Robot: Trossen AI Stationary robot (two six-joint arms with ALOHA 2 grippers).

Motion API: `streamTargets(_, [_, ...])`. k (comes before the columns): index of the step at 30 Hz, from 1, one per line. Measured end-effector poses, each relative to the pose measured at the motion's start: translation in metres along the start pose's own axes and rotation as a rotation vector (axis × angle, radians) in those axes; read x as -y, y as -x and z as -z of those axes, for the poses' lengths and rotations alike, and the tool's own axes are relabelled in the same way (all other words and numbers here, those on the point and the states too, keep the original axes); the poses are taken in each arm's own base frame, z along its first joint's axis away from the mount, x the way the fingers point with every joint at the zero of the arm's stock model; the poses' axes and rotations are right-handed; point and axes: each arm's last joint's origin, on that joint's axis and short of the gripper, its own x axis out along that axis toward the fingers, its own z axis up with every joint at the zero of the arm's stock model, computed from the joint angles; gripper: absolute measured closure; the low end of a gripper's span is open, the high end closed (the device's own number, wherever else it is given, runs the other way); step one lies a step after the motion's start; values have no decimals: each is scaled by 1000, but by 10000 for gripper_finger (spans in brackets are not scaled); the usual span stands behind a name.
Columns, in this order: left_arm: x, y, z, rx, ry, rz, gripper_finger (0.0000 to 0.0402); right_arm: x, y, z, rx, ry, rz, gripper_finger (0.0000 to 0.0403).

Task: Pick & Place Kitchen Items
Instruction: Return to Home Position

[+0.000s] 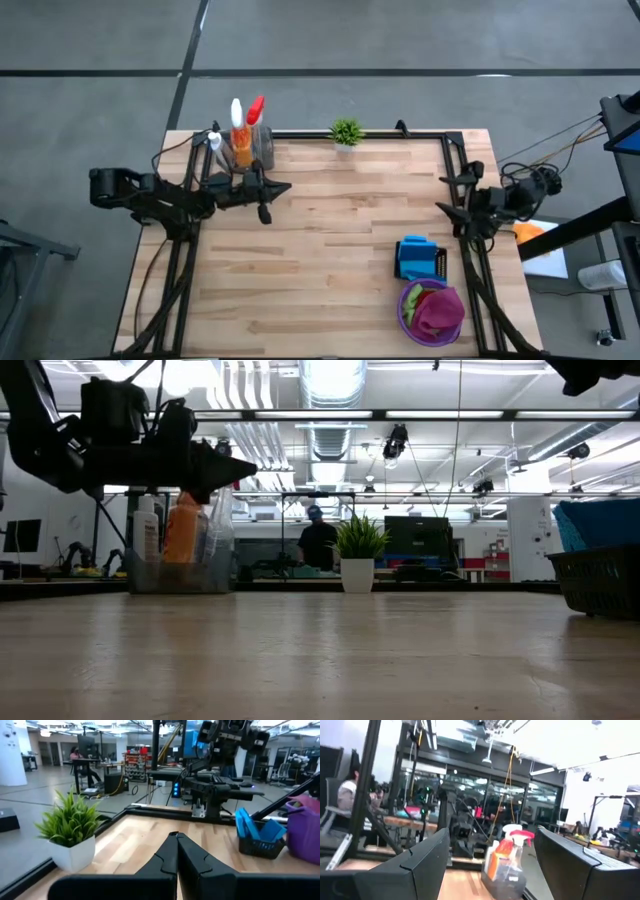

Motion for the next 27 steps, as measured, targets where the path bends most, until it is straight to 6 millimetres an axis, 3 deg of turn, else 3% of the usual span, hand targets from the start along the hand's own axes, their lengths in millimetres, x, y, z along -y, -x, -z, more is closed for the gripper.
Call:
streamTargets(6, [0,0,-1,8,76,1,401,-1,0,9,-99,-8,52,119])
streamTargets(11, [1,0,4,-48,199,0,401,-1,3,26,-260,-111,203,119])
streamTargets(13, [2,0,9,-101,261,5,401,-4,4,32,-281,-114,173,119])
streamTargets(16, [5,2,4,-67,210,123,401,-9,3,33,-267,-153,25,119])
streamTargets(20, [11,19,-7,62,128,288,401,-14,4,31,-239,-152,-164,119])
streamTargets(23, [11,45,-5,102,119,276,401,-13,4,29,-238,-134,-164,119])
streamTargets(27, [16,53,-4,-37,225,193,401,-6,6,20,-263,-136,-132,119])
